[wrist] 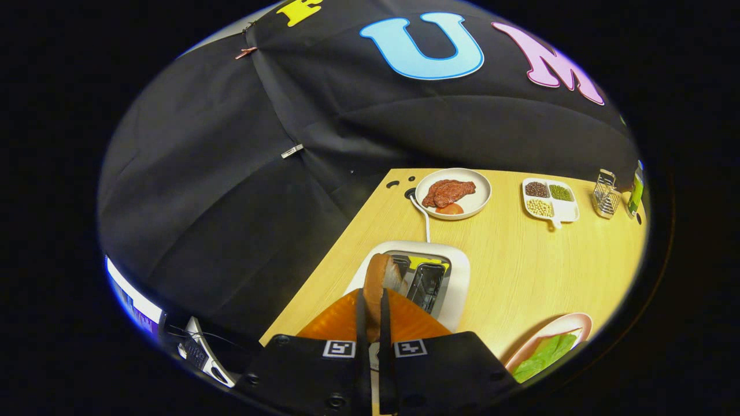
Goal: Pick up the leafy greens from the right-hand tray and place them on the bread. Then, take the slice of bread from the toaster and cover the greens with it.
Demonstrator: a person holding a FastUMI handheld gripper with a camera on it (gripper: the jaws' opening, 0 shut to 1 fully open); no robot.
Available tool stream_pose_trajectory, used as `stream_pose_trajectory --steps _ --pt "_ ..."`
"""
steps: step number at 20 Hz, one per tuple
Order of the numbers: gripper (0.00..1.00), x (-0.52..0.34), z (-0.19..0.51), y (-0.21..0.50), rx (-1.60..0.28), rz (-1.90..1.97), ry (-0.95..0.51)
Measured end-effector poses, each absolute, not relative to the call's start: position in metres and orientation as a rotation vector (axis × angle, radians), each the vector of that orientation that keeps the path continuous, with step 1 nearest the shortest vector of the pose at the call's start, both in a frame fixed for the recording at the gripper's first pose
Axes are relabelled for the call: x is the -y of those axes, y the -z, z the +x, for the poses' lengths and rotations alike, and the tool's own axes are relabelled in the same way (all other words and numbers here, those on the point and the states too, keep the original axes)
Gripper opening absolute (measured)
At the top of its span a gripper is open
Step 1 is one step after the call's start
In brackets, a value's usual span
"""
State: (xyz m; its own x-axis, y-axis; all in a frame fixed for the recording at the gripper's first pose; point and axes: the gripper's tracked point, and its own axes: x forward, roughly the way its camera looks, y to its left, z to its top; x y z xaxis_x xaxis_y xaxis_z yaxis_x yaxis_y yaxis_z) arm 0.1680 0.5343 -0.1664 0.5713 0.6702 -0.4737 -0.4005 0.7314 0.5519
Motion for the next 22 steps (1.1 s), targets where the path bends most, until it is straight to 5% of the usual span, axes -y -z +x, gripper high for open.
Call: stream_pose_trajectory --steps 15,22 --pt "0.09 -0.434 0.149 0.065 -0.528 0.492 -0.647" --pt "0.10 -0.337 0.131 0.076 -0.470 0.430 -0.557"
